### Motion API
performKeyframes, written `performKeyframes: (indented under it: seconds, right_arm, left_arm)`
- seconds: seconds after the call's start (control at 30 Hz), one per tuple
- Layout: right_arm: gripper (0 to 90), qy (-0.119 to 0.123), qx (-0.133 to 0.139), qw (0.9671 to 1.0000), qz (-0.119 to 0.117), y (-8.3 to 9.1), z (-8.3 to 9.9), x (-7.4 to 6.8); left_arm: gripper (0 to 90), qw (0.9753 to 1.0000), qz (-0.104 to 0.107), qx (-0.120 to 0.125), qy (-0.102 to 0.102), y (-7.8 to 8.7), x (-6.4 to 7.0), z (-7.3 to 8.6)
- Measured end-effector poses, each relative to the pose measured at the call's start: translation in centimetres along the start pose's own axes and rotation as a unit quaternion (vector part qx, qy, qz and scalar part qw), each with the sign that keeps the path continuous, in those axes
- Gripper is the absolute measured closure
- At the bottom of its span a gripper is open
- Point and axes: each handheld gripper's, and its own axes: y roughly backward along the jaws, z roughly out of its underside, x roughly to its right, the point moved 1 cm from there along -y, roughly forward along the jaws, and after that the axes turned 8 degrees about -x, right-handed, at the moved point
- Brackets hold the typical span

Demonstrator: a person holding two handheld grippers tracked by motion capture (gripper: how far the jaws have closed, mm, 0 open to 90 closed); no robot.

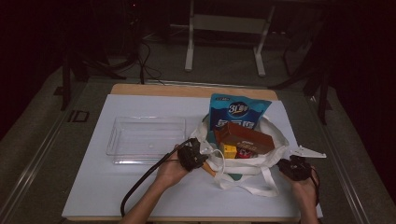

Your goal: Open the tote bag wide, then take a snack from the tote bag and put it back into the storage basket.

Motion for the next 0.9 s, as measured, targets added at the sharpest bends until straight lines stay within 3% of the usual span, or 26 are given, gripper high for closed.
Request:
performKeyframes:
  seconds: [0.23,0.63,0.9]
  right_arm:
    - [90.0,0.007,0.027,0.9996,-0.006,0.3,-0.2,-0.3]
    - [89.8,0.002,0.029,0.9995,-0.010,0.1,0.1,-0.2]
    - [89.7,0.003,0.031,0.9995,-0.009,0.0,0.1,-0.3]
  left_arm:
    - [78.9,0.9998,0.010,0.014,0.007,1.0,-0.3,0.1]
    - [64.2,0.9967,0.051,0.062,0.004,3.4,-1.4,0.4]
    - [59.0,0.9944,0.058,0.087,0.009,5.3,-2.5,0.3]
